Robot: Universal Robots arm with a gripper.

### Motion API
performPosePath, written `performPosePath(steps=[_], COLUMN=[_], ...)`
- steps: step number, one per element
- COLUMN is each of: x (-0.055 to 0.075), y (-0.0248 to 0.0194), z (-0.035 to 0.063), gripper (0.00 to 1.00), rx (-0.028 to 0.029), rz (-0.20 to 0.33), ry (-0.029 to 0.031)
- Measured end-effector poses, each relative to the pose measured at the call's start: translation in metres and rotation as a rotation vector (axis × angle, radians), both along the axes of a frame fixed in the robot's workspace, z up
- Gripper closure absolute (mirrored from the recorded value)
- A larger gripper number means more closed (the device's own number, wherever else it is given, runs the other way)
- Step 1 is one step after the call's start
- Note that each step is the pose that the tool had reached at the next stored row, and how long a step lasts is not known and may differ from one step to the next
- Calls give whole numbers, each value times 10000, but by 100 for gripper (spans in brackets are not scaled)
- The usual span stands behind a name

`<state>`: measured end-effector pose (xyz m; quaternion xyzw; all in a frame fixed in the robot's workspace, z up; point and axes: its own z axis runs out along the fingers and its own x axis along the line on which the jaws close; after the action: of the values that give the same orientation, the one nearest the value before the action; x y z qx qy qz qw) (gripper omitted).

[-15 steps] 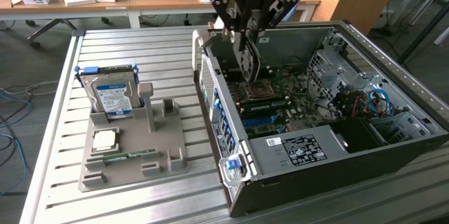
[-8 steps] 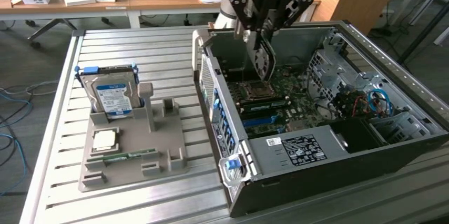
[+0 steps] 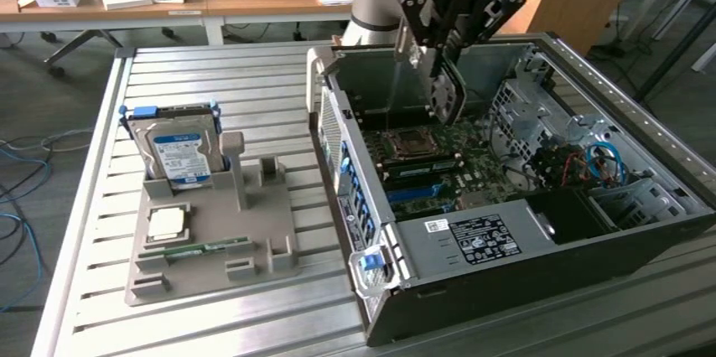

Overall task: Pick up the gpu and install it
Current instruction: 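Pick up the gpu and move the gpu toward the slot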

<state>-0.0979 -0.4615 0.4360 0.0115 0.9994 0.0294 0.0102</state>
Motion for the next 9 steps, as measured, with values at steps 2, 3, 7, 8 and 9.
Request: performPosePath(steps=[2,3,7,8,9], x=[75,111,272,319,363], y=[0,0,0,0,0], z=[0,0,0,0,0], gripper=[74,74,74,74,74], rx=[9,14,33,40,46], rz=[1,0,0,-1,2], ry=[0,0,1,0,0])
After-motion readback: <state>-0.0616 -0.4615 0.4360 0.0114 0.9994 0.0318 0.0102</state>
